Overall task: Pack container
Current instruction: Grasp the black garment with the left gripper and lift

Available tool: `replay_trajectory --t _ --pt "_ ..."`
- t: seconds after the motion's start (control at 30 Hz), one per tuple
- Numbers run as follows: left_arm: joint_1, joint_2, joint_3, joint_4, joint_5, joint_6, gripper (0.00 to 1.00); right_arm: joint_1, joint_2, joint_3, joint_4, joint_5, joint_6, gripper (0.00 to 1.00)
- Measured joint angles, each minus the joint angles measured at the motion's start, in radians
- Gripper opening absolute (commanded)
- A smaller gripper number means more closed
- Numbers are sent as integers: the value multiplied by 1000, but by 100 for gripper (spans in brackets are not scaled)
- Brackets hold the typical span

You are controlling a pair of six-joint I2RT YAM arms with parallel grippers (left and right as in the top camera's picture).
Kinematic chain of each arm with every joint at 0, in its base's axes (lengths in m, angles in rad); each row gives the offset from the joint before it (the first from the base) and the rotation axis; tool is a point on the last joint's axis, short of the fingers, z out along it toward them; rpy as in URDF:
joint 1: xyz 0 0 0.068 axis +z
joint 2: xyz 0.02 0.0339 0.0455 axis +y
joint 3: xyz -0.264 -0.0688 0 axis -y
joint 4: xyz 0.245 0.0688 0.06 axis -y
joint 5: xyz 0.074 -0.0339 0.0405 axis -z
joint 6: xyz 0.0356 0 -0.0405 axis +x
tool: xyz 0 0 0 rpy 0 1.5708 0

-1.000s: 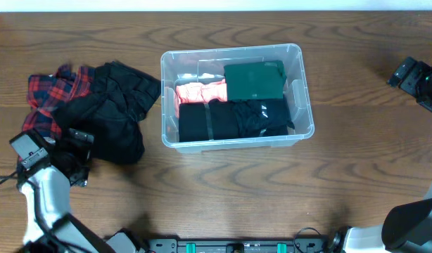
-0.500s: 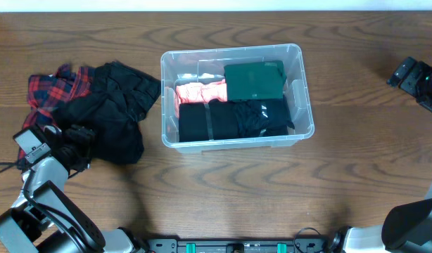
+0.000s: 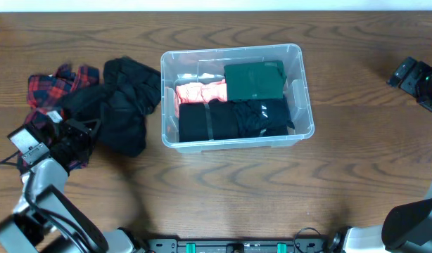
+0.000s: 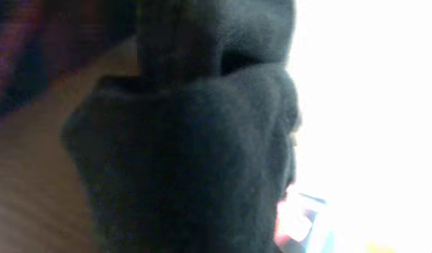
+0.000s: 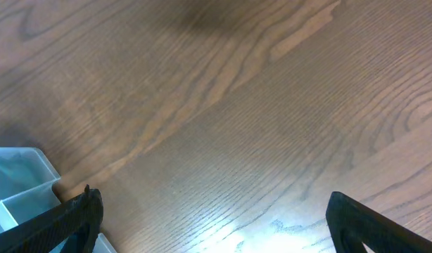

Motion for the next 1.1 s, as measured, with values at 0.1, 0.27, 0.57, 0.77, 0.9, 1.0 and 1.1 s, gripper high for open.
replay_trajectory --t 0.1,0.27,0.57,0.77,0.9,1.0,1.1 --pt "-1 -96 14 -5 57 -9 6 0 0 0 0 0 0 99" --pt "-1 -281 75 -5 145 -15 6 0 0 0 0 0 0 99" --pt "-12 -504 145 41 315 -90 6 0 0 0 0 0 0 99" --pt "-68 -515 145 365 479 -278 6 0 0 0 1 0 0 99" --pt "-90 -515 151 706 575 -462 6 0 0 0 0 0 0 99" --pt "-107 -521 156 929 631 -613 6 0 0 -1 0 0 0 99" --pt "-145 -533 156 968 672 -706 6 0 0 -1 0 0 0 99"
